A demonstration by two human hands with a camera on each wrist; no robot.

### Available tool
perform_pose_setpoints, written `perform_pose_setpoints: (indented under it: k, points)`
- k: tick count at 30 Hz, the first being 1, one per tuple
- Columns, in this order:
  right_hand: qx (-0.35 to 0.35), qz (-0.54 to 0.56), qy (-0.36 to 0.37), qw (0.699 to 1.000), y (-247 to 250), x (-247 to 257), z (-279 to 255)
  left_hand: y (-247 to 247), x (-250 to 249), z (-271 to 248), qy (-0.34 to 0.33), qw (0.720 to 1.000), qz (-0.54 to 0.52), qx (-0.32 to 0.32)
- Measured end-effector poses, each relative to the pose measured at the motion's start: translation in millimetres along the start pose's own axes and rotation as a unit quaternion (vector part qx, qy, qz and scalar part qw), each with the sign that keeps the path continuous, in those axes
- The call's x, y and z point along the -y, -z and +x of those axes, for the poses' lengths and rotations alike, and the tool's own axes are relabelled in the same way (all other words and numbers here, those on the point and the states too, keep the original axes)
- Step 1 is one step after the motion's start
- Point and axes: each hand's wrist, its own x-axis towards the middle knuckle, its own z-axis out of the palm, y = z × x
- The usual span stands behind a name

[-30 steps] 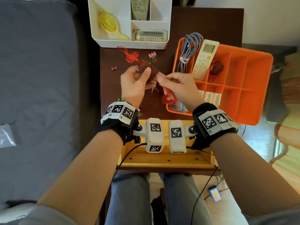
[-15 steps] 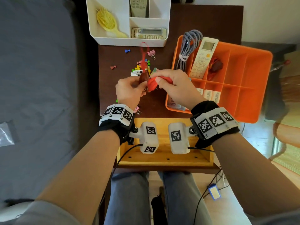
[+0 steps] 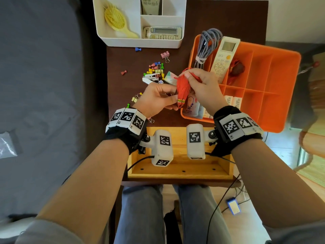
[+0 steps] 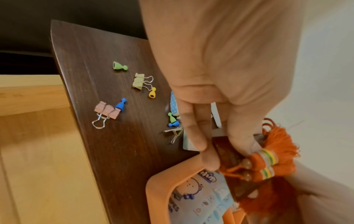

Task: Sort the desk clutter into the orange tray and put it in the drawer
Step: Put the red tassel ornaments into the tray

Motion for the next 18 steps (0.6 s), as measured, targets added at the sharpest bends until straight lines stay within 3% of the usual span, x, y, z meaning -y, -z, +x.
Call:
perform_pose_setpoints:
  k: [6,11,18]
  points:
    - [0.04,0.143,-0.12,0.982,8,-7,-7,-15,-4,9,0.006,1.0,-0.011,-0.019]
    - [0.016,0.231,-0.145,0.962,19,-16,-10,-27,-5,20,-0.034,0.997,0.0,-0.073]
    - [0.071,0.318,-0.17,0.93,40,-24,-23,-47,-17,34,0.003,0.988,-0.04,-0.147]
